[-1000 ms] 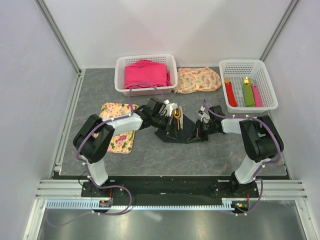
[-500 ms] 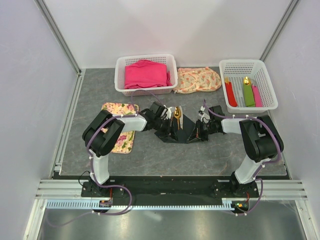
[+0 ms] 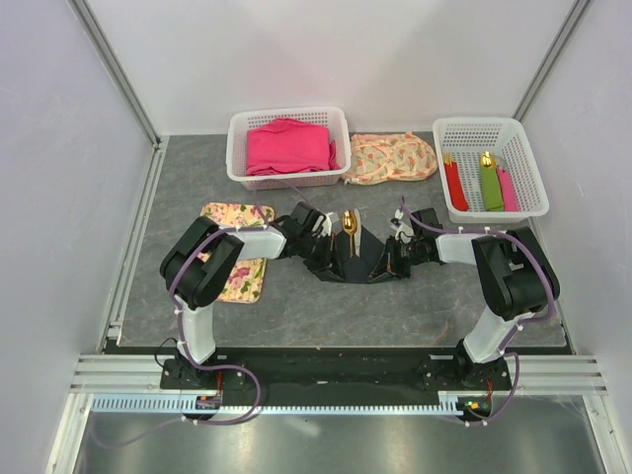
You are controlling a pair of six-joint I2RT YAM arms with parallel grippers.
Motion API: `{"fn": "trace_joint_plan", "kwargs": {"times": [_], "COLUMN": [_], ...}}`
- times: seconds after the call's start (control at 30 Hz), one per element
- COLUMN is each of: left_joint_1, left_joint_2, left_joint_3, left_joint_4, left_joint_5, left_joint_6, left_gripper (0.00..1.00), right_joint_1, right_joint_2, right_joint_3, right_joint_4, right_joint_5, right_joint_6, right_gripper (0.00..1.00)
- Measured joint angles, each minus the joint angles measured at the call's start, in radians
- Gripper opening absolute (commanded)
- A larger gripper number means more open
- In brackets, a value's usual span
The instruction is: Place the utensils on the paper napkin and roll it up
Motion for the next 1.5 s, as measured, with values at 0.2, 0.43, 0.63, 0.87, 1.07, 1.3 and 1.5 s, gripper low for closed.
{"fn": "trace_joint_plan", "kwargs": {"times": [0.2,0.43,0.63,0.87,1.07,1.3,1.5], "left_joint_1": [0.021,0.054,0.055,0.056,0.06,0.061,0.062], "left_joint_2": [-0.02,-0.051,-0.052,-0.052,-0.052,-0.052,-0.052], "left_joint_3": [0.0,-0.011,-0.013,-0.015,-0.019,-0.021,-0.022], "left_joint_4": [-0.071,-0.14,-0.142,-0.14,-0.138,-0.137,-0.138], "left_joint_5": [-0.017,-0.051,-0.05,-0.049,-0.045,-0.044,-0.043], "left_joint_6": [0.001,0.001,0.001,-0.001,-0.011,-0.018,-0.021], "left_gripper": [0.02,0.02,0.02,0.02,0.02,0.02,0.02], "right_joint_1": [0.0,0.0,0.0,0.0,-0.002,-0.011,-0.014], "right_joint_2": [0.0,0.0,0.001,0.0,-0.002,-0.025,-0.063], "right_joint_3": [0.003,0.003,0.015,0.037,0.064,0.075,0.079], "right_joint_4": [-0.003,-0.005,-0.029,-0.077,-0.139,-0.191,-0.232], "right_joint_5": [0.003,0.005,0.013,0.027,0.054,0.095,0.163], "right_joint_6": [0.0,-0.005,-0.033,-0.075,-0.13,-0.196,-0.267], "right_gripper": [0.0,0.0,0.0,0.0,0.0,0.0,0.0]}}
